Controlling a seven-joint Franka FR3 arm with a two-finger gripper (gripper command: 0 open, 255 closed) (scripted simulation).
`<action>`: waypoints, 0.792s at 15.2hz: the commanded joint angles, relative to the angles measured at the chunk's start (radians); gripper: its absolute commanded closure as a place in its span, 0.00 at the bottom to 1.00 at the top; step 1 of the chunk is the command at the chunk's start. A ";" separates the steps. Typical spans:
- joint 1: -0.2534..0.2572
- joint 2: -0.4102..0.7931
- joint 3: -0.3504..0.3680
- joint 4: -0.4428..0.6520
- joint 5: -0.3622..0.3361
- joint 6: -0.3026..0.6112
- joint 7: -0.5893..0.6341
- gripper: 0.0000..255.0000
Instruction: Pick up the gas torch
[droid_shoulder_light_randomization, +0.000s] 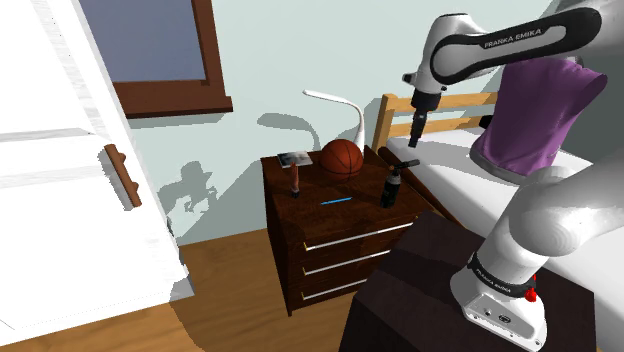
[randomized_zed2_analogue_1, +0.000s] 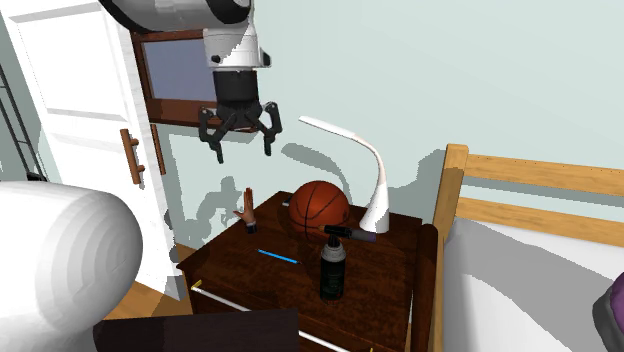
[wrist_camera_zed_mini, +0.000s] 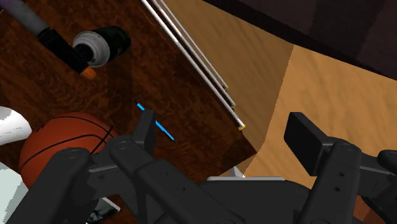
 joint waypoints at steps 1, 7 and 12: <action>0.002 0.061 -0.041 -0.002 -0.019 0.064 -0.061 0.00; 0.023 0.281 -0.158 0.036 -0.028 0.242 -0.247 0.00; 0.048 0.500 -0.238 0.108 0.047 0.379 -0.437 0.00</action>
